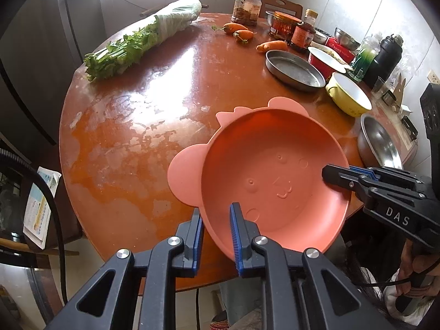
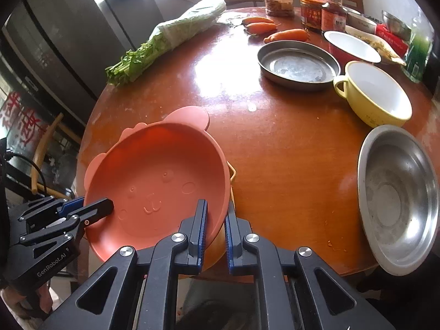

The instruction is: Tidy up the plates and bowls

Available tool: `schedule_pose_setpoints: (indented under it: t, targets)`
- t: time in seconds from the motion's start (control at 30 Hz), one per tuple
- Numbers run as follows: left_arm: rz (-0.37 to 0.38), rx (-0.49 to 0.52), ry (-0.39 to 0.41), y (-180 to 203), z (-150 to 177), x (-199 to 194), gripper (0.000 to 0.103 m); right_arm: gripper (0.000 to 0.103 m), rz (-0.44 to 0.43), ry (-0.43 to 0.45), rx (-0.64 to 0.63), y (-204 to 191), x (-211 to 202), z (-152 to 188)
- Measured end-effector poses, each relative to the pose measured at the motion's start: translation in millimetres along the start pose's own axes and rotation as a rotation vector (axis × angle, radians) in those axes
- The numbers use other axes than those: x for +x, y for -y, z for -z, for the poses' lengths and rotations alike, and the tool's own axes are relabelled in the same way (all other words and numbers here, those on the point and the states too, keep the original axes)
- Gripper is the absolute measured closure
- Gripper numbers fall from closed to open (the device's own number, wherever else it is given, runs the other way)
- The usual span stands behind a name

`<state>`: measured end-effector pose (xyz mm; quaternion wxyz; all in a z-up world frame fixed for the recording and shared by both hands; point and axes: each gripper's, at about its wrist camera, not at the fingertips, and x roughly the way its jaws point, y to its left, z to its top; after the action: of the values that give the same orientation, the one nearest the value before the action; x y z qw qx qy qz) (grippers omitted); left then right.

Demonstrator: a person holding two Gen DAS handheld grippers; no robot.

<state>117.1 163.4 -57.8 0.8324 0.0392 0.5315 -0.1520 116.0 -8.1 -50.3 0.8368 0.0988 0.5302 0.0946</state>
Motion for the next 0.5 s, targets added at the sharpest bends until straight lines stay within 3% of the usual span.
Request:
schedule_pose_setpoints:
  t: [0.13, 0.2, 0.3, 0.5]
  targets:
    - [-0.012, -0.003, -0.007, -0.4, -0.7, 1.8, 0.083, 0.088, 0.014, -0.008, -0.017, -2.4, -0.7, -0.8]
    - [-0.008, -0.006, -0.001, -0.3, -0.7, 0.7, 0.083, 0.080, 0.001, -0.001, -0.014, -1.9, -3.5, -1.7]
    - [0.009, -0.012, 0.006, -0.1, -0.4, -1.0, 0.083, 0.069, 0.055, 0.045, -0.027, -2.2, -12.6, -3.4]
    - [-0.033, 0.012, 0.032, 2.3, 1.2, -3.9, 0.078, 0.069, 0.055, 0.084, -0.027, 2.3, -23.0, -4.1]
